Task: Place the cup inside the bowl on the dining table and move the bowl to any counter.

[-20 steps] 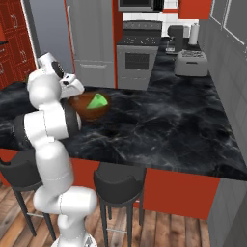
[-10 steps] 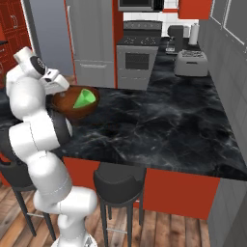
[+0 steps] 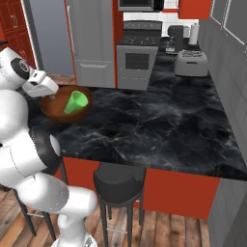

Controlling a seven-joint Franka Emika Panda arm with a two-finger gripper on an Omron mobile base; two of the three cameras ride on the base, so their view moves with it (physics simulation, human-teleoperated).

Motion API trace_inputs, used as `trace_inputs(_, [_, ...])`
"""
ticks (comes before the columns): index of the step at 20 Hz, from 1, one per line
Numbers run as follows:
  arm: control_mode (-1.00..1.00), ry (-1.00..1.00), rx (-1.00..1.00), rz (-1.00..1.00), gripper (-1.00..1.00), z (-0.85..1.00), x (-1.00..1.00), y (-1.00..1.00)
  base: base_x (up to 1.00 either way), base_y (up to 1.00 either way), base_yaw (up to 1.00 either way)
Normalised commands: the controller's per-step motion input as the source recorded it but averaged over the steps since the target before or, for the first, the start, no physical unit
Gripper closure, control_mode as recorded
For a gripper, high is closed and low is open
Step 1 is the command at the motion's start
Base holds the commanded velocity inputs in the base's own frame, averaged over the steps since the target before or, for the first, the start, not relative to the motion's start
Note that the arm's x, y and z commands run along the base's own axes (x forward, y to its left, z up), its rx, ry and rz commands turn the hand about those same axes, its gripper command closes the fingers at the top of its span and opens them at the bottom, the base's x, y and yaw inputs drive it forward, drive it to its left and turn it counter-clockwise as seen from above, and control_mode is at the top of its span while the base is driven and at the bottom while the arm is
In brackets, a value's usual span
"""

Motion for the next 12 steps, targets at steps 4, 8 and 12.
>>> trace_inputs(4, [-1.0,0.0,0.0,0.0,1.0,0.1,-0.87,-0.01,0.0,0.0,0.0])
trace_inputs(8, [-1.0,0.0,0.0,0.02,1.0,0.04,-0.69,-0.09,0.0,0.0,0.0])
trace_inputs(12, [-1.0,0.0,0.0,0.02,1.0,0.0,-0.13,-0.17,0.0,0.0,0.0])
